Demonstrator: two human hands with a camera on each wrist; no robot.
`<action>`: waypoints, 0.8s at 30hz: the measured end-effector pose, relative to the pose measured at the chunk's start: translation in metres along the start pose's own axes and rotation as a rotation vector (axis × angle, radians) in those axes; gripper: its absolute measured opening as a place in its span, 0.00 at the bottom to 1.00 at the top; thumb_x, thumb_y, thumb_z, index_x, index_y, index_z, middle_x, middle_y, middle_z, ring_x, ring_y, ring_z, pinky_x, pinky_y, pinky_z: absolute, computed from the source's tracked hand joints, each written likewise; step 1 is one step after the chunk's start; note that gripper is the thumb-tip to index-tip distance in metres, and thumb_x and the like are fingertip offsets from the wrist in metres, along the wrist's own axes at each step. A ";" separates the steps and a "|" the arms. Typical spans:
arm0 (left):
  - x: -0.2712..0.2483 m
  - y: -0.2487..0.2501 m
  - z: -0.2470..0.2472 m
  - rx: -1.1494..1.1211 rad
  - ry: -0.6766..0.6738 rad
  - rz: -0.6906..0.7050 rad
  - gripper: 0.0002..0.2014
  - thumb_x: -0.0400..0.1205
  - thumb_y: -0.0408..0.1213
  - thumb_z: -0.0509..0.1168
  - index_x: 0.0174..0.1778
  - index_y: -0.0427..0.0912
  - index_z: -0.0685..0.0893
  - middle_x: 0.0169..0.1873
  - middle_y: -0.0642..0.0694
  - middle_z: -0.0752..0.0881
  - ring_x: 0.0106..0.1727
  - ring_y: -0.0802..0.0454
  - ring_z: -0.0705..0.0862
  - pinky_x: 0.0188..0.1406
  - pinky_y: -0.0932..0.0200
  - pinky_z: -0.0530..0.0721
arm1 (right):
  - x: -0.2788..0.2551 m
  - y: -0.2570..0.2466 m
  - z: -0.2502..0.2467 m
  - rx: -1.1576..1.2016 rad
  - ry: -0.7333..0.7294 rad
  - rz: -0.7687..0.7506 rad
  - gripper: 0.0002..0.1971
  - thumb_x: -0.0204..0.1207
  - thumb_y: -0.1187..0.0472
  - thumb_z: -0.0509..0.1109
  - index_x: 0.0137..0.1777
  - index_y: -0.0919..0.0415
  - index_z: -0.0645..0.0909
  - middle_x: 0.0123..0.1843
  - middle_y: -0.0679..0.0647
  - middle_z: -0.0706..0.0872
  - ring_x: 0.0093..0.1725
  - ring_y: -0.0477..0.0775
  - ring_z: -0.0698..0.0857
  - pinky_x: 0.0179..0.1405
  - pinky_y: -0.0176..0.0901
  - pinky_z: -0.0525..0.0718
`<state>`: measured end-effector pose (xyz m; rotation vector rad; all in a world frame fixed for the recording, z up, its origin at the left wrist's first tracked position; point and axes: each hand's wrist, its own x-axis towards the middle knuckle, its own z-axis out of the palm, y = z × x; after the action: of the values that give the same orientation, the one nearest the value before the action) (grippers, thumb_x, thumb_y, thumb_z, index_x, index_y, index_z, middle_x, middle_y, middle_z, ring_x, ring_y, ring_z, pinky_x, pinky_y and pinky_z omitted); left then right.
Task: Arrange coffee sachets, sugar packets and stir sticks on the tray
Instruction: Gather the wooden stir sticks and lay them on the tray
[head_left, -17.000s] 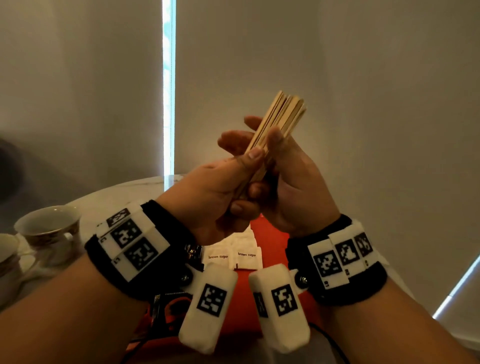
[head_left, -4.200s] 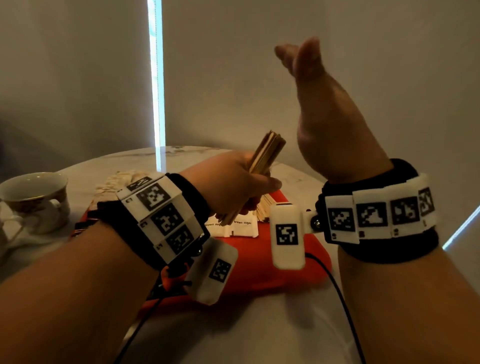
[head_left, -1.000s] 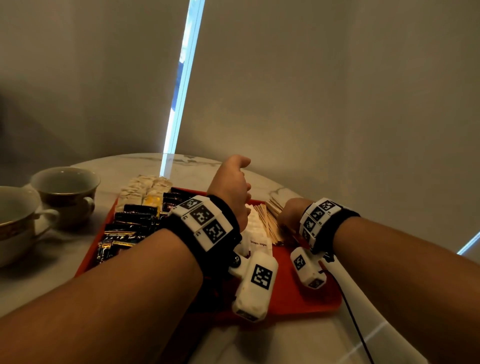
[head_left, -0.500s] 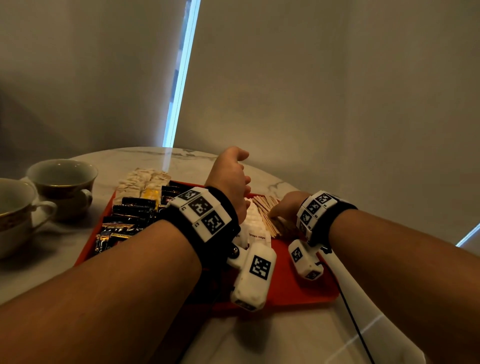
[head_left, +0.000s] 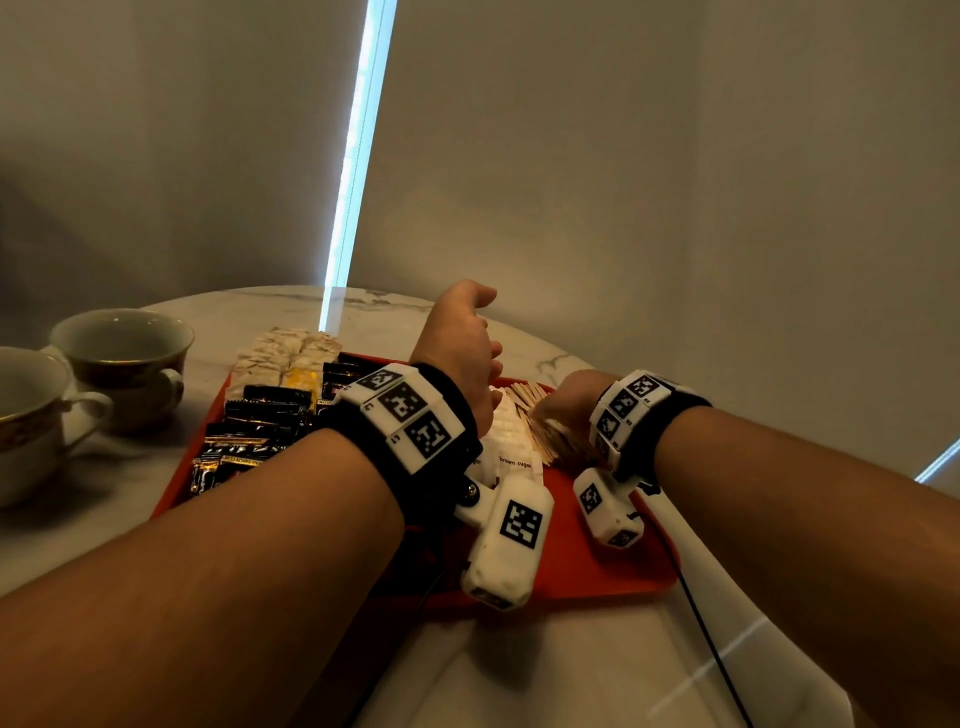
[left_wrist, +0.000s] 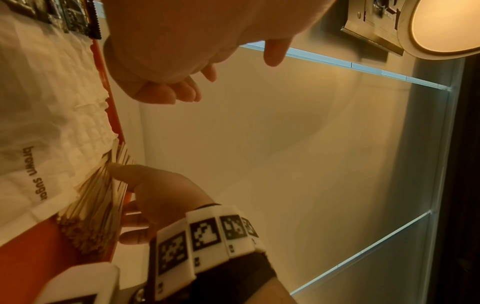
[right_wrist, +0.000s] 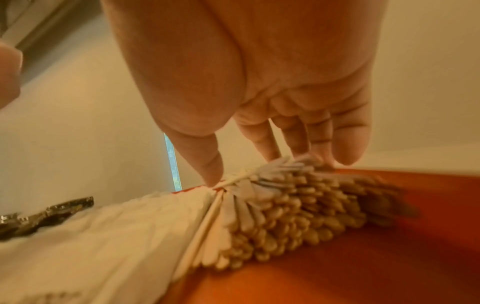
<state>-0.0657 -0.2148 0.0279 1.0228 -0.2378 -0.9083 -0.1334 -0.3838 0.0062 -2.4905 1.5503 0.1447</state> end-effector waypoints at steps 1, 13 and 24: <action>0.000 0.000 0.000 -0.001 -0.001 -0.002 0.21 0.84 0.52 0.60 0.67 0.44 0.79 0.52 0.43 0.82 0.53 0.46 0.79 0.53 0.44 0.77 | -0.001 0.001 -0.003 0.007 0.020 -0.011 0.19 0.81 0.47 0.72 0.63 0.59 0.82 0.52 0.54 0.83 0.48 0.54 0.82 0.41 0.44 0.79; -0.002 -0.005 0.002 0.013 -0.024 -0.014 0.23 0.82 0.54 0.62 0.67 0.43 0.79 0.57 0.42 0.83 0.55 0.45 0.80 0.50 0.45 0.78 | -0.014 0.028 -0.003 -0.102 0.037 -0.115 0.15 0.79 0.53 0.76 0.61 0.62 0.88 0.54 0.56 0.90 0.54 0.57 0.89 0.60 0.55 0.89; -0.001 -0.007 0.001 0.030 -0.021 -0.013 0.20 0.82 0.54 0.61 0.63 0.44 0.80 0.58 0.41 0.84 0.55 0.45 0.81 0.46 0.47 0.78 | -0.025 0.038 0.006 -0.385 -0.099 -0.367 0.41 0.74 0.54 0.80 0.85 0.42 0.66 0.82 0.51 0.73 0.77 0.56 0.75 0.70 0.48 0.77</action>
<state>-0.0706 -0.2156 0.0230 1.0439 -0.2632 -0.9294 -0.1784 -0.3765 0.0005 -2.9584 1.0828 0.5433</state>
